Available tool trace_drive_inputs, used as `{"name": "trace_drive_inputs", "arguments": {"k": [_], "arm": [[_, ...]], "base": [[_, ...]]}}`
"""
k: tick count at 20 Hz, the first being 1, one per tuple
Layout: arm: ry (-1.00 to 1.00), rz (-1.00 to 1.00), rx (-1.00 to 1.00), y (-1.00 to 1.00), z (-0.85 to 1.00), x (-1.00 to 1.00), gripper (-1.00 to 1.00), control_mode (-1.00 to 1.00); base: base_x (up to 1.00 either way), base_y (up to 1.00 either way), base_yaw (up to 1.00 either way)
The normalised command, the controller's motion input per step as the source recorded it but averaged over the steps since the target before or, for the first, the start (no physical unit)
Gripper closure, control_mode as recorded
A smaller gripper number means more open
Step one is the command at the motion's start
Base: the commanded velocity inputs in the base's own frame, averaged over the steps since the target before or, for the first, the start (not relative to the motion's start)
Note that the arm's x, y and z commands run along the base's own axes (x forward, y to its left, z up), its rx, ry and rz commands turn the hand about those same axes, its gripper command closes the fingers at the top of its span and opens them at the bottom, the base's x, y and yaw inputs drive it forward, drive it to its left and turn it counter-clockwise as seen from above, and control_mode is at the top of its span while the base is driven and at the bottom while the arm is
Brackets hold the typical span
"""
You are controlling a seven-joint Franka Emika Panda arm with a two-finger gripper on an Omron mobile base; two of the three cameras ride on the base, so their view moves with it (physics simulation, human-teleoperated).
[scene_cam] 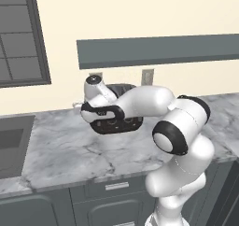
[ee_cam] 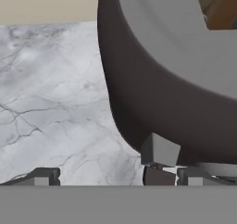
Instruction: Start the toaster. Once the lever pops up, take the bread to the plate on the dining counter.
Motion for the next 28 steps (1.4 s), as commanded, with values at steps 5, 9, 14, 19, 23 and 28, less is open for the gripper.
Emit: {"name": "trace_drive_inputs", "arguments": {"k": [5, 9, 14, 19, 23, 28], "arm": [[0.0, 0.0, 0.0, 0.14, -0.01, 0.0, -1.0, -1.0], [0.0, 0.0, 0.0, 0.09, -0.01, 0.0, -1.0, -1.0], [0.01, 0.0, 0.0, 0.08, -0.15, 0.0, -1.0, -1.0], [0.01, 0.0, 0.0, 0.04, -0.1, 0.0, -1.0, -1.0], [0.0, 0.0, 0.0, 0.01, -0.1, 0.0, -1.0, -1.0], [0.0, 0.0, 0.0, 0.0, -0.14, 0.0, -1.0, -1.0]], "base": [[0.0, 0.0, 0.0], [0.0, 0.0, 0.0], [0.0, 0.0, 0.0], [0.0, 0.0, 0.0], [0.0, 0.0, 0.0], [0.0, 0.0, 0.0]]}}
